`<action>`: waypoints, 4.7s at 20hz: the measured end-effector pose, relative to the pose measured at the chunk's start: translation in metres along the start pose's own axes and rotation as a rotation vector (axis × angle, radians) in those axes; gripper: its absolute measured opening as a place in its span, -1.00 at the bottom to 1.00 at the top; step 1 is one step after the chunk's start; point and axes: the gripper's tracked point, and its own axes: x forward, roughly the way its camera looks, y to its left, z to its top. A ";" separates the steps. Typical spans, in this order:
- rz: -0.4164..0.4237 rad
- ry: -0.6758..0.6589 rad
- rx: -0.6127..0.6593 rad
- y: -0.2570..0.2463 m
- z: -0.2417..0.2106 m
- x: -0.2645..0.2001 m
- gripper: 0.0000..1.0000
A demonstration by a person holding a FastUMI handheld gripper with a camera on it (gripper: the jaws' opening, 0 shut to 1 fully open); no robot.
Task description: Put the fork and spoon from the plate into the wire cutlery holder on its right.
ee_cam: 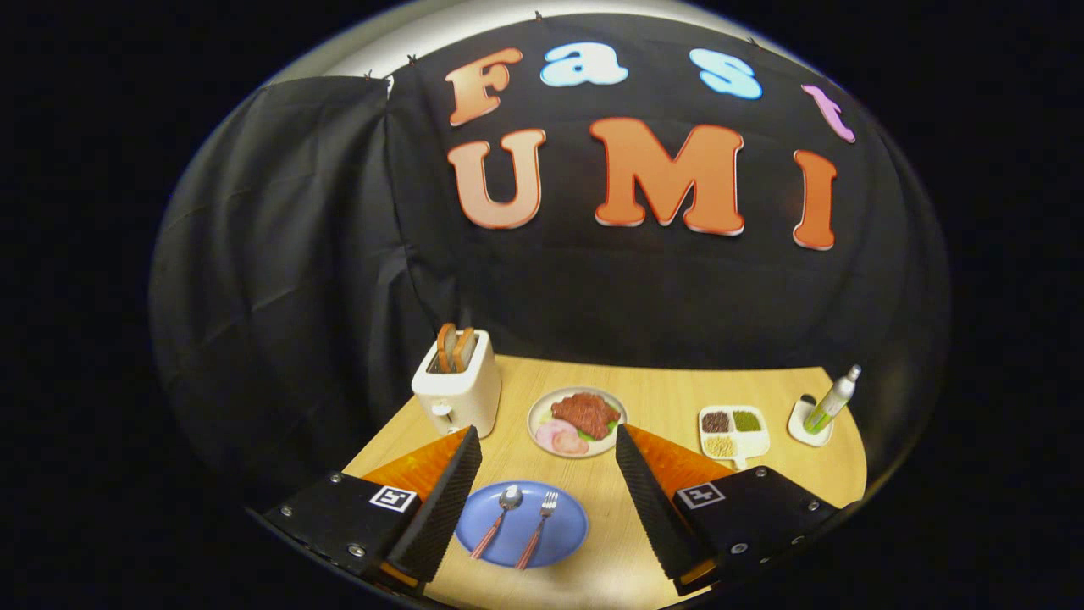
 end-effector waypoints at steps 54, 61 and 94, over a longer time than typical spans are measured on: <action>-0.152 0.785 0.187 -0.139 -0.185 -0.045 -0.84; -0.156 0.981 0.177 -0.207 -0.208 -0.103 -0.84; 0.024 1.618 0.118 -0.270 -0.229 -0.116 -0.72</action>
